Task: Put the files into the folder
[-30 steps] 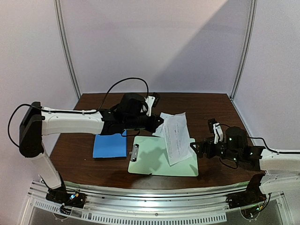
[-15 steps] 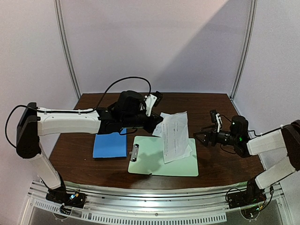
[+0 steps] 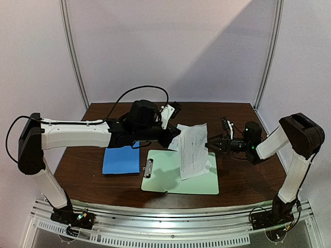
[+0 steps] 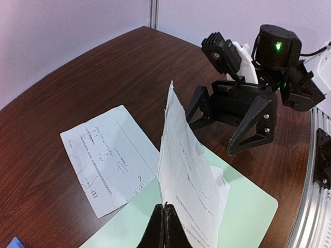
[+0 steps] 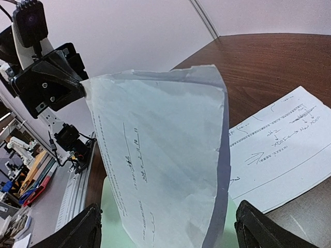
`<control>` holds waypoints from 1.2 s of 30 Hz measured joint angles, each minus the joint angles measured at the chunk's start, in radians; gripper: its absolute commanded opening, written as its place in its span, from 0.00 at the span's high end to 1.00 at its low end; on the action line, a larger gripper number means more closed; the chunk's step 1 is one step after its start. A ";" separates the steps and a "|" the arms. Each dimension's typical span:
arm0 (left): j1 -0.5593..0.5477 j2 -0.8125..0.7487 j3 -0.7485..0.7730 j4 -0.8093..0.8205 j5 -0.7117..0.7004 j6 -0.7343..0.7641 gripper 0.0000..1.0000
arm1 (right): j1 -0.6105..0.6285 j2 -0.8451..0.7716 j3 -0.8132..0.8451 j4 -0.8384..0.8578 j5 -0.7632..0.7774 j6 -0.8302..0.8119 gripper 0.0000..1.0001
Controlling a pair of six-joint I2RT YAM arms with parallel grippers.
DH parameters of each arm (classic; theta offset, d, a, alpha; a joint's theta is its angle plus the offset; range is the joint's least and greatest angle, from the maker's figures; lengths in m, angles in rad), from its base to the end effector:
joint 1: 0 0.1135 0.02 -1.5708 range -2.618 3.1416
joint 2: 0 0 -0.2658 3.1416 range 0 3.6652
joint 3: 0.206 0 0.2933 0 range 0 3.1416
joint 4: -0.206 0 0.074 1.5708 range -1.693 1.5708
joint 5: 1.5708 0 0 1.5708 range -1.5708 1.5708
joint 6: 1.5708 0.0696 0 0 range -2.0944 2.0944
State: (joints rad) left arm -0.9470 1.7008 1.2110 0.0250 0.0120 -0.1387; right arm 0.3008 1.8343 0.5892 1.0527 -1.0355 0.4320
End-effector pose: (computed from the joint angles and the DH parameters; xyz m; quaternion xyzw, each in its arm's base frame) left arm 0.2706 -0.3774 0.2306 0.3375 0.7811 -0.2757 0.4471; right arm 0.3122 0.1595 0.0964 -0.2701 0.6898 0.5546 0.3791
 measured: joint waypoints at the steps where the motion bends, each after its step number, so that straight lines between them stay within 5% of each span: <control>1: 0.000 0.000 0.000 0.000 0.000 0.002 1.00 | 0.000 0.016 0.008 0.008 -0.014 0.010 0.12; 9: 0.000 0.000 0.000 0.000 0.003 0.018 1.00 | 0.019 0.120 0.061 0.026 -0.074 0.024 0.18; 18: 0.005 0.000 0.000 0.000 0.004 0.020 1.00 | 0.064 0.193 0.094 0.124 -0.123 0.093 0.45; 36: 0.040 0.011 0.026 -0.012 -0.001 0.015 1.00 | 0.065 0.200 0.060 0.250 -0.152 0.200 0.78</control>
State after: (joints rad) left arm -0.9070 1.7119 1.2373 0.0128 0.0109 -0.1234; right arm 0.3656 2.0342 0.6491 1.3025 -1.1873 0.6323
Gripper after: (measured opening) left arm 0.006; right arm 0.271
